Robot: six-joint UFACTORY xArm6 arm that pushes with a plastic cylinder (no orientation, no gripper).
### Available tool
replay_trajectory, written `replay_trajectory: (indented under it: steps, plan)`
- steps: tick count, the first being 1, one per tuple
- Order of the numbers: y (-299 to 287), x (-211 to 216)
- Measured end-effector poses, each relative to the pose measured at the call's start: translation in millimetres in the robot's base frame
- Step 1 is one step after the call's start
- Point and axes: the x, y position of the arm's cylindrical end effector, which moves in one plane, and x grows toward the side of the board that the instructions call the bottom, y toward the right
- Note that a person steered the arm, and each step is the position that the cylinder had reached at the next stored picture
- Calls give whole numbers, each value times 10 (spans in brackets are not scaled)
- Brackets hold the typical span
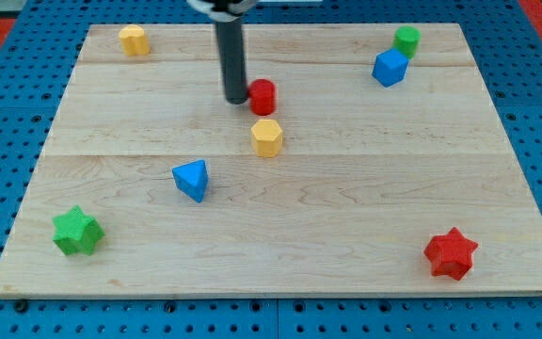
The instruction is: Push the red circle slightly up
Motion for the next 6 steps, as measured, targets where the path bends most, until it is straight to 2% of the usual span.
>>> replay_trajectory:
  steps: [1,2,3,4,6]
  plan:
    - [657,-22]
    - [746,61]
    - [761,442]
    - [1064,385]
    - [1083,325]
